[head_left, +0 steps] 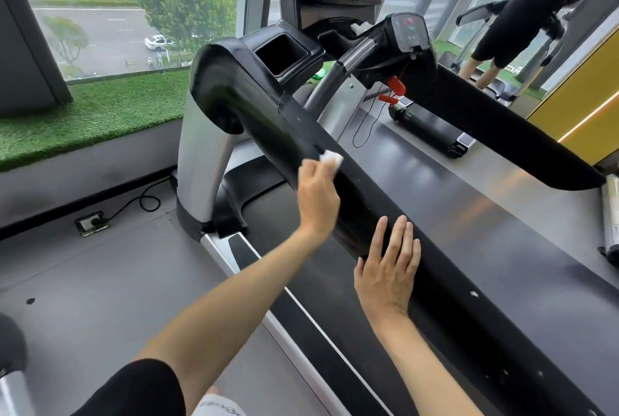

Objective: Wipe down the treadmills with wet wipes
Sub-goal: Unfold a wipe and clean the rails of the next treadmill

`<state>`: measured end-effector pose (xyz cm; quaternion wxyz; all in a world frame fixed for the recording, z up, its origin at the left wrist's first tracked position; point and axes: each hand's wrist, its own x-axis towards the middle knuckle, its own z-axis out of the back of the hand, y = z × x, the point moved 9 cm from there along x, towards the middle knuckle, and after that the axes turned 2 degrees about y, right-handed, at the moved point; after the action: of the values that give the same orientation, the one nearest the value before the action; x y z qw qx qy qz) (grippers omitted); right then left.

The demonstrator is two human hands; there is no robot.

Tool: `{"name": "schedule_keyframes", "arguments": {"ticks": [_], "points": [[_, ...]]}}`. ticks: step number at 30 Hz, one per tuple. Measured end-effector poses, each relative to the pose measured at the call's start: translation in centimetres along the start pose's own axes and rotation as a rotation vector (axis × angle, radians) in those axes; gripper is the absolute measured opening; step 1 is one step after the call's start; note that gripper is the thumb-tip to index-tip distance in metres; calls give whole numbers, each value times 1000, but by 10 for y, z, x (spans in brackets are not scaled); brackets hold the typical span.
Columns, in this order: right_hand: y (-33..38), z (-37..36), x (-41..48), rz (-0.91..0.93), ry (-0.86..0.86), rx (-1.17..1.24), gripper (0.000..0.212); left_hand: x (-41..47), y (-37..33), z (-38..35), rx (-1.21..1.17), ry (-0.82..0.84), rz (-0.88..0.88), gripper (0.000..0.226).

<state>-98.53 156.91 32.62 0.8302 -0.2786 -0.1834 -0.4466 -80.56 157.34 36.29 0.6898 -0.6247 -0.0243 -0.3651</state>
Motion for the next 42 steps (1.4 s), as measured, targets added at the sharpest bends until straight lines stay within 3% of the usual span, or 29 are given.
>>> {"name": "schedule_keyframes", "arguments": {"ticks": [2,4,6,9,11,13,15,18,20,22,25,26,28,31,33,35,37,39,41,42], "points": [[-2,5,-1,2,-33,32,90,-45,-22,-17,-68,126,-43,12],[-4,11,-3,0,-67,73,77,-83,-51,-25,-48,285,-312,9],[-9,13,-7,-10,-50,122,79,-79,-50,-24,-30,342,-450,17],[-18,16,-17,-34,-4,139,93,-20,-22,3,9,129,-247,31],[-26,17,-27,-59,11,135,96,-3,2,12,32,19,-25,25],[-38,16,-37,-99,31,110,96,-22,-1,2,31,17,3,17],[-49,14,-43,-142,56,78,96,-67,-28,-21,-5,148,-149,21],[-53,14,-49,-172,72,47,87,-131,-63,-49,-34,446,-515,38],[-53,13,-50,-165,73,74,87,-126,-61,-48,-10,485,-593,41],[-52,14,-50,-164,72,115,93,-89,-42,-32,-10,338,-430,31],[-52,13,-50,-165,75,133,96,-40,5,-2,-1,49,-4,17],[-52,13,-51,-165,81,132,96,-39,8,-1,8,13,40,17],[-52,11,-50,-163,91,125,95,-60,-13,-14,6,70,-28,20],[-52,13,-50,-151,89,93,94,-121,-45,-46,-39,365,-194,23],[-52,14,-50,-135,86,72,94,-145,-61,-51,-50,453,-449,36],[-52,14,-50,-125,92,67,96,-127,-54,-46,-72,439,-517,31],[-52,14,-50,-132,110,70,98,-88,-38,-29,-38,265,-408,24],[-52,13,-50,-141,127,74,100,-50,-4,-11,-34,87,-127,21],[-52,12,-50,-142,144,64,101,-45,13,-11,-53,31,53,19],[-53,12,-51,-140,148,57,101,-53,9,-15,-53,37,43,21]]}}
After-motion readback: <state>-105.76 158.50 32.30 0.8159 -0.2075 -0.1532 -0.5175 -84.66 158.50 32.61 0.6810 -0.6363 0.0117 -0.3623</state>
